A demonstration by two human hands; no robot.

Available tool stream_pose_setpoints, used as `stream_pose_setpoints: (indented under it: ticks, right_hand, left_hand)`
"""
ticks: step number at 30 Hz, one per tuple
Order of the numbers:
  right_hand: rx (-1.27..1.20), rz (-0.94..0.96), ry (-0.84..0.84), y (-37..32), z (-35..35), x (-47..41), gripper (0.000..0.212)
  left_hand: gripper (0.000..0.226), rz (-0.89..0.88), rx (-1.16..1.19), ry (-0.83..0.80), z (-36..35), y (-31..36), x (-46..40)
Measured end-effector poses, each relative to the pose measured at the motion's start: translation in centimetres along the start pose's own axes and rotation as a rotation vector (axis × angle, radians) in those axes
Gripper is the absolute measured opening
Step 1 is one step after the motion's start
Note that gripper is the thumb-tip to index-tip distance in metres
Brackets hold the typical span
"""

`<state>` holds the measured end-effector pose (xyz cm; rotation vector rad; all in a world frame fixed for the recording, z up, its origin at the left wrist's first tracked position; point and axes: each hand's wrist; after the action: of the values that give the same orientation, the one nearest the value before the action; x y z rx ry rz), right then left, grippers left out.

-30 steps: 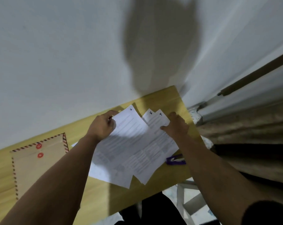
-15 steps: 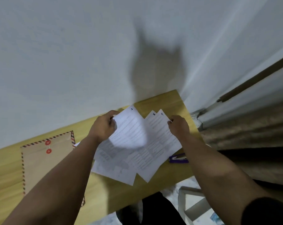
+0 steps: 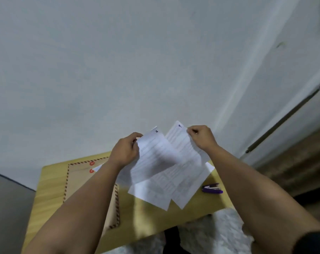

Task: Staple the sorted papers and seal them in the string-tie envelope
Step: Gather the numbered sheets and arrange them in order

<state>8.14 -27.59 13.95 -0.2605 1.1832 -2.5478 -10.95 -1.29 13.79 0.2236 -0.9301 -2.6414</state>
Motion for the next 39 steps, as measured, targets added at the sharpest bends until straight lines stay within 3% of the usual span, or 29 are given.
stream_pose_setpoints:
  ticks: [5, 9, 14, 21, 30, 34, 39]
  right_hand:
    - [-0.162, 0.191, -0.027, -8.0, 0.2, 1.8, 0.018]
    - [-0.289, 0.242, -0.116, -12.8, -1.1, 3.5, 0.013]
    - [-0.423, 0.212, -0.261, -16.6, -2.5, 6.1, 0.012]
    - [-0.511, 0.237, -0.291, -18.9, -2.9, 7.5, 0.011]
    - [-0.613, 0.204, -0.299, -18.7, -2.5, 6.3, 0.025]
    - [-0.679, 0.120, -0.283, -16.7, -2.1, 4.8, 0.033]
    - [-0.602, -0.035, -0.244, -11.3, -2.9, 1.5, 0.033]
  left_hand:
    - [0.025, -0.033, 0.029, 0.159, 4.6, 0.7, 2.9]
    - [0.013, -0.049, 0.091, 0.259, 7.1, 1.2, 4.7]
    - [0.011, -0.023, 0.186, 0.365, 9.1, 1.6, 5.8]
    - [0.026, 0.036, 0.310, 0.424, 10.6, 1.8, 6.3]
    - [0.009, 0.046, 0.284, 0.402, 9.9, 1.8, 3.7]
    - [0.002, 0.073, 0.337, 0.244, 8.1, 1.6, 1.2]
    - [0.045, 0.043, 0.236, 0.003, 4.1, 1.6, -2.2]
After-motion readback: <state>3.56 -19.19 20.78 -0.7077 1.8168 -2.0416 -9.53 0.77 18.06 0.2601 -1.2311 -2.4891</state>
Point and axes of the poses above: each hand's wrist, its own x-axis away from the middle knuckle, its own z-axis out of the back of the hand, y = z × x, and after that the axes turned 5 degrees about -x, right-handed
